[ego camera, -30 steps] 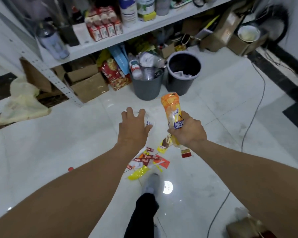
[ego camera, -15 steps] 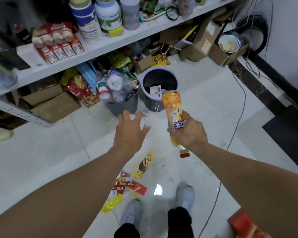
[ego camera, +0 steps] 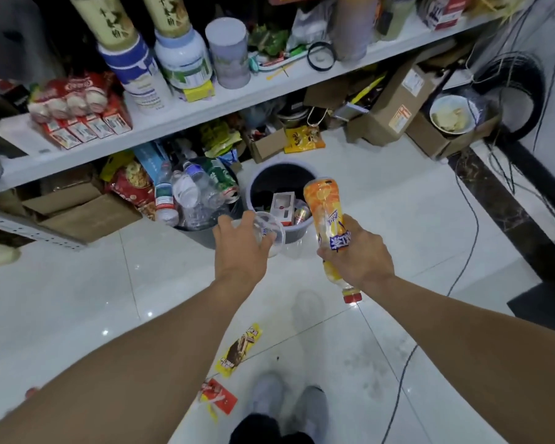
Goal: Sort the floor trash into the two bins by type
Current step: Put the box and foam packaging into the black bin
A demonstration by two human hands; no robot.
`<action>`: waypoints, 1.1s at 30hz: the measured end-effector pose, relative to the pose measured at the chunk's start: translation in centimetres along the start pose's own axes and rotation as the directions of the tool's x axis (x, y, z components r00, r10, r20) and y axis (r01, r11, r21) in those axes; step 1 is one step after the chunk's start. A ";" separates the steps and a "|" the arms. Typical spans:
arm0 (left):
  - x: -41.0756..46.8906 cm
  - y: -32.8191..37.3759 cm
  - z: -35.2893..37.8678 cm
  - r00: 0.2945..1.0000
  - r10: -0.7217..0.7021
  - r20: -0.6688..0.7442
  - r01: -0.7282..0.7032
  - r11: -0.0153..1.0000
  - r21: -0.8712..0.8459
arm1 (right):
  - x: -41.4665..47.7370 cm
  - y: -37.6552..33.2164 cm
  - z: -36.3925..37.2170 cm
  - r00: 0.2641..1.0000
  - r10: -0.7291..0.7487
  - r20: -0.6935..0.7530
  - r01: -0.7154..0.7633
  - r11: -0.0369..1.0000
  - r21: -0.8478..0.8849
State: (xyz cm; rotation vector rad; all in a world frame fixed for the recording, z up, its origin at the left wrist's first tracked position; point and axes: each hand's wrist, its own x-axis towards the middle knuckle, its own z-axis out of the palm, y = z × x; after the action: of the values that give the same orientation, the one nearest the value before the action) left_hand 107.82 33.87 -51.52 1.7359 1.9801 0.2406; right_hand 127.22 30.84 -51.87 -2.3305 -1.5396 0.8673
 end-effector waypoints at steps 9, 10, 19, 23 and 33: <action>10.3 2.3 3.6 0.997 -0.076 -0.011 0.075 0.996 -0.055 | 10.4 -0.9 0.6 0.998 0.034 0.046 -0.036 0.999 0.037; 11.3 2.4 3.8 0.997 -0.082 -0.008 0.082 0.995 -0.052 | 11.5 -1.2 0.8 0.998 0.032 0.047 -0.034 0.999 0.039; 18.5 4.2 6.3 0.989 -0.149 -0.020 0.141 0.966 -0.216 | 18.9 -2.4 1.2 0.994 0.017 0.105 -0.019 1.000 0.015; 18.8 3.3 8.3 0.993 -0.118 0.019 0.119 0.974 -0.192 | 20.8 -2.2 1.1 0.990 0.071 0.126 -0.076 0.996 0.034; 19.9 1.3 8.6 0.989 0.004 0.145 -0.025 0.989 0.144 | 23.2 -2.4 2.6 0.959 0.158 0.237 -0.173 0.984 0.046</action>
State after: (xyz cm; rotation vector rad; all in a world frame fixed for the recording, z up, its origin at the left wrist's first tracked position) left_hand 111.66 51.78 -63.28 1.8032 1.9222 -0.0255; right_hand 130.33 52.25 -60.97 -2.4074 -1.3856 1.2528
